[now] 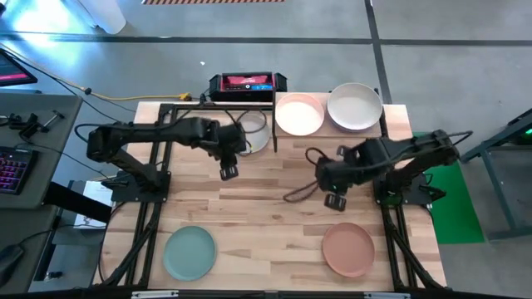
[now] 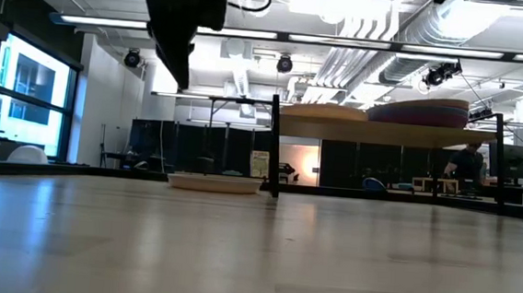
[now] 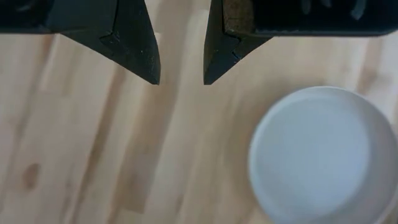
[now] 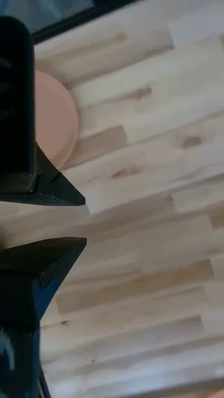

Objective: Place and stack plates onto a shelf
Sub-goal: Stack the orange plate on top of the peach plate on the shelf

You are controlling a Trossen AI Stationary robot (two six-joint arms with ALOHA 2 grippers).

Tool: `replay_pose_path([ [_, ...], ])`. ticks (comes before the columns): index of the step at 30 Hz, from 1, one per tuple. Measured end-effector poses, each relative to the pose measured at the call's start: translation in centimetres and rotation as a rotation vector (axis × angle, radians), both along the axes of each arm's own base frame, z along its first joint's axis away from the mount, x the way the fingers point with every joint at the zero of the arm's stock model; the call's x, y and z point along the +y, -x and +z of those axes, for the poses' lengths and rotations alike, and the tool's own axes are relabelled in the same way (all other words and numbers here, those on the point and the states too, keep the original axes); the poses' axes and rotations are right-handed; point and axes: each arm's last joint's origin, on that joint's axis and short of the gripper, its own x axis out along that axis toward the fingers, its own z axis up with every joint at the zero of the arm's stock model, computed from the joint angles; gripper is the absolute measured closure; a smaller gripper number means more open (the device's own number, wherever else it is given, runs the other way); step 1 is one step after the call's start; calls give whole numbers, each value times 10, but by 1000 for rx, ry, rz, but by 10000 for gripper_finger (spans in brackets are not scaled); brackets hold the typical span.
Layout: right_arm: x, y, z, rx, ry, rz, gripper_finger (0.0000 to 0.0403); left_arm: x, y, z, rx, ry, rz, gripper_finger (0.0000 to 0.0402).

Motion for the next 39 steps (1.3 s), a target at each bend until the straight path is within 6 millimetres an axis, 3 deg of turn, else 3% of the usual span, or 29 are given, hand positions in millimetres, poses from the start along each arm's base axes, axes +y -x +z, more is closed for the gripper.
replay_pose_path([
  [11, 63, 16, -10, 22, 44, 214, 332, -59, -4, 0, -17, 57, 5, 291],
  [21, 113, 0, -52, 172, 149, 521, 332, -99, 0, 0, -29, 96, 18, 291],
  [28, 130, -17, -82, 254, 170, 656, 332, -117, 4, 0, -34, 98, 6, 291],
  [34, 139, -25, -95, 269, 133, 733, 332, -127, 8, 0, -30, 96, -7, 291],
  [39, 136, -17, -124, 284, 113, 721, 332, -136, 14, -1, -11, 56, 0, 291],
])
